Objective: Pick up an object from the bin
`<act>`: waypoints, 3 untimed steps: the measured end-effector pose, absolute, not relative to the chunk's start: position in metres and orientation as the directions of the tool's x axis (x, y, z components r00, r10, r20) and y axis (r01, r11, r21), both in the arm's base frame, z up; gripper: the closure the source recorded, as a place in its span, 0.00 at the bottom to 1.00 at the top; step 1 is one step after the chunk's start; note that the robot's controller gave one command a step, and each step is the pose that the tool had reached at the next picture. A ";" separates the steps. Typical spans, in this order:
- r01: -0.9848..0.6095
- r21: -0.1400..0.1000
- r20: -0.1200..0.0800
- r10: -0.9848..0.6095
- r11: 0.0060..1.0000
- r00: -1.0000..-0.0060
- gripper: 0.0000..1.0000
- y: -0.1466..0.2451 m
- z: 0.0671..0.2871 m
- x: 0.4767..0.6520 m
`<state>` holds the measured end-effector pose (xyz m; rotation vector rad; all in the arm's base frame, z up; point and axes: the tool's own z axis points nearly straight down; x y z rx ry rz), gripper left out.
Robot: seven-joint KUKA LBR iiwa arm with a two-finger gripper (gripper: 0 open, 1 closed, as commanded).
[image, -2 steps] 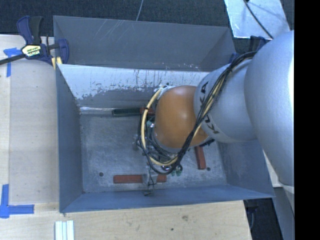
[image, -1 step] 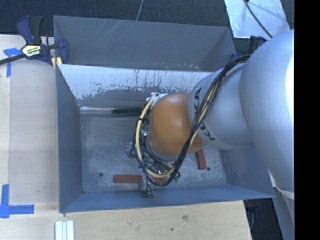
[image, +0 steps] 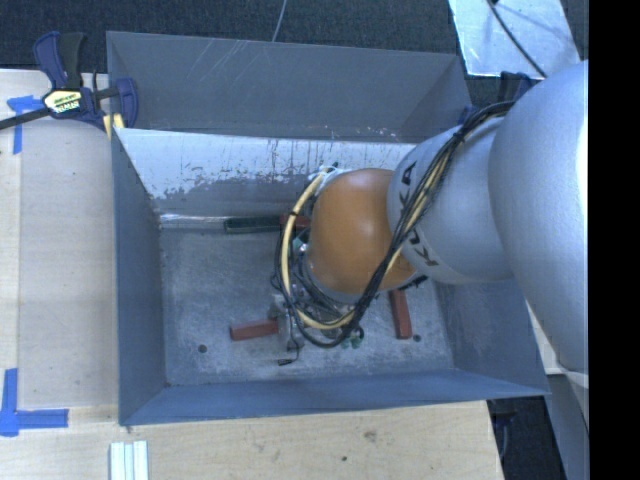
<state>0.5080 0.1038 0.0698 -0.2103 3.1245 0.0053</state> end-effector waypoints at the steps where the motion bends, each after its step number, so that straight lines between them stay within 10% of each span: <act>1: -0.134 0.003 -0.010 -0.134 0.991 -0.991 1.00 0.104 0.070 0.508; 3: -0.134 0.001 0.000 -0.134 0.991 -0.991 1.00 0.103 0.080 0.506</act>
Offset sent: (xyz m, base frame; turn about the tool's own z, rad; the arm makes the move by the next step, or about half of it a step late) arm -0.0001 0.0000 0.0165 0.0000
